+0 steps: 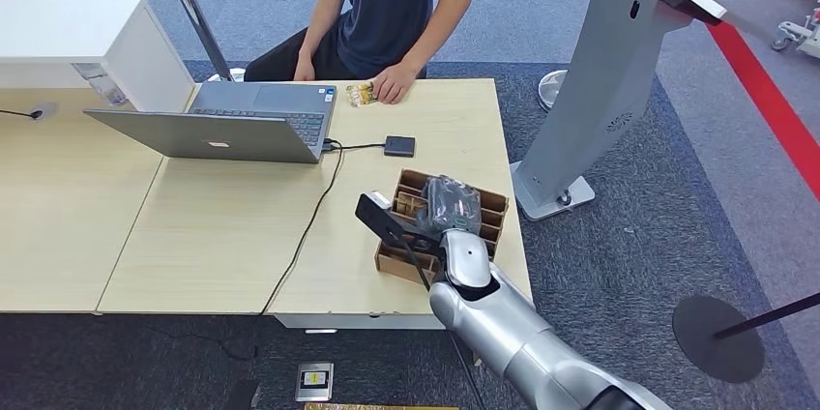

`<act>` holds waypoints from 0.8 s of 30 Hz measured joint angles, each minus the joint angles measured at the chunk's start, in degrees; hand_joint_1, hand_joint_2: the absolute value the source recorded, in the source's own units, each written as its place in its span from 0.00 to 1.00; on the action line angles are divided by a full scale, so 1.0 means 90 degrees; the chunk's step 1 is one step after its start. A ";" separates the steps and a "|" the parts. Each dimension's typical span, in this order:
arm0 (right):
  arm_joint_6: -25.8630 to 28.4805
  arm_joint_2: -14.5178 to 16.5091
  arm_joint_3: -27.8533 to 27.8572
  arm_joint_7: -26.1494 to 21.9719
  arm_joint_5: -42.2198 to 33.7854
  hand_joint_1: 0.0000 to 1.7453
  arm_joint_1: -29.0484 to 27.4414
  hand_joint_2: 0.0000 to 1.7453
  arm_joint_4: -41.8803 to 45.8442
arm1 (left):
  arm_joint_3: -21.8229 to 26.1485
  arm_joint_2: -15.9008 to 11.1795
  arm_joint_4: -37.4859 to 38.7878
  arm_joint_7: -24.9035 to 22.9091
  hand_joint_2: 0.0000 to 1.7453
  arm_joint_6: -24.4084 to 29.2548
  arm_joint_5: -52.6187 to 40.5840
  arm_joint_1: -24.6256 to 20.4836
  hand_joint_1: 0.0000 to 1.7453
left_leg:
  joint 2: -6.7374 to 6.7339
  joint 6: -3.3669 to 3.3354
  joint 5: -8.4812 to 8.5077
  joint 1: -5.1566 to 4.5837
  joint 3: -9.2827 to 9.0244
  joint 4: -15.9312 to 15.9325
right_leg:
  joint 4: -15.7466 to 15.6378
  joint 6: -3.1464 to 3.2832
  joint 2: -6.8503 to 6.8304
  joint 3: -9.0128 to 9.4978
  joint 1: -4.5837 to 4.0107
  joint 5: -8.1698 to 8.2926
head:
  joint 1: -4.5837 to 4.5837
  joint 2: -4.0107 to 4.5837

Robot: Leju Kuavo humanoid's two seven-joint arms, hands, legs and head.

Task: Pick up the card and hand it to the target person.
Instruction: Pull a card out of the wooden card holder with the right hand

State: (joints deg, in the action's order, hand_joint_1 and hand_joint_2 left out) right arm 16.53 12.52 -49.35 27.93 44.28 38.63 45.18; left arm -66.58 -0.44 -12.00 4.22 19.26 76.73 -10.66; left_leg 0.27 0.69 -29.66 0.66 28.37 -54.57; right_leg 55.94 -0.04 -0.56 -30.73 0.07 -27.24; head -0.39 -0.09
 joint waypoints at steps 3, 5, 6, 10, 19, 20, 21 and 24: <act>-0.0042 0.0001 0.0000 -0.0010 -0.0007 0.54 0.0000 1.00 0.0000 | 0.0000 0.0000 0.0000 -0.0002 1.00 0.0002 0.0004 0.0000 0.00 | 0.0000 0.0000 0.0000 0.0000 0.0000 0.0000 | 0.0000 0.0000 0.0000 0.0000 0.0000 0.0000 | 0.0000 0.0000; -0.0053 0.0001 0.0000 -0.0012 -0.0007 0.52 -0.0001 1.00 0.0000 | 0.0000 0.0000 0.0000 -0.0002 1.00 0.0002 0.0006 0.0000 0.00 | 0.0000 0.0000 0.0000 0.0000 -0.0001 0.0000 | 0.0000 0.0000 0.0000 0.0000 0.0000 0.0000 | 0.0000 0.0001; -0.0055 0.0002 0.0000 -0.0012 -0.0007 0.51 -0.0001 1.00 0.0000 | 0.0000 0.0000 0.0000 -0.0002 1.00 0.0002 0.0006 0.0000 0.00 | 0.0000 0.0000 0.0000 0.0000 -0.0001 0.0000 | 0.0000 0.0000 0.0000 0.0001 0.0000 0.0000 | 0.0000 0.0001; -0.0084 0.0009 0.0000 -0.0017 -0.0021 0.48 -0.0003 1.00 0.0000 | 0.0000 -0.0001 0.0000 -0.0002 1.00 0.0002 0.0006 0.0000 0.00 | 0.0000 0.0000 0.0000 0.0000 -0.0002 0.0000 | 0.0000 0.0000 0.0000 0.0002 0.0000 0.0000 | 0.0000 0.0000; -0.0141 0.0017 0.0002 -0.0037 -0.0125 0.51 -0.0006 1.00 0.0043 | 0.0000 -0.0001 0.0000 -0.0002 1.00 0.0009 0.0049 0.0003 0.00 | -0.0001 0.0000 0.0000 0.0000 -0.0006 0.0000 | 0.0000 0.0000 0.0000 0.0005 0.0000 0.0001 | 0.0000 0.0000; -0.0169 0.0016 0.0002 -0.0038 -0.0140 0.52 -0.0011 1.00 0.0066 | 0.0000 -0.0001 0.0000 -0.0002 1.00 0.0009 0.0052 0.0003 0.00 | -0.0001 0.0000 0.0001 0.0000 -0.0006 0.0000 | 0.0000 0.0000 0.0000 0.0005 0.0000 0.0001 | 0.0000 0.0000; -0.0203 0.0016 0.0002 -0.0035 -0.0154 0.54 -0.0016 1.00 0.0093 | 0.0000 -0.0002 0.0000 -0.0002 1.00 0.0009 0.0056 0.0004 0.00 | -0.0001 0.0000 0.0001 0.0000 -0.0006 0.0000 | 0.0000 0.0000 0.0000 0.0005 0.0000 0.0001 | 0.0000 0.0000; -0.0293 0.0015 0.0002 -0.0025 -0.0185 0.55 -0.0027 1.00 0.0164 | 0.0000 -0.0002 0.0000 -0.0001 1.00 0.0009 0.0069 0.0005 0.00 | -0.0001 0.0000 0.0000 0.0000 -0.0006 0.0000 | 0.0000 0.0001 0.0000 0.0005 0.0000 0.0001 | 0.0000 0.0000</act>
State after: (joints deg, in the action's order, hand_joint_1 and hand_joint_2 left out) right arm 13.89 12.65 -49.33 27.71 42.62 38.39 46.65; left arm -66.58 -0.45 -12.00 4.21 19.34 77.35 -10.61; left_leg 0.27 0.69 -29.66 0.67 28.32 -54.57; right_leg 55.94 -0.04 -0.56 -30.69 0.07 -27.23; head -0.39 -0.09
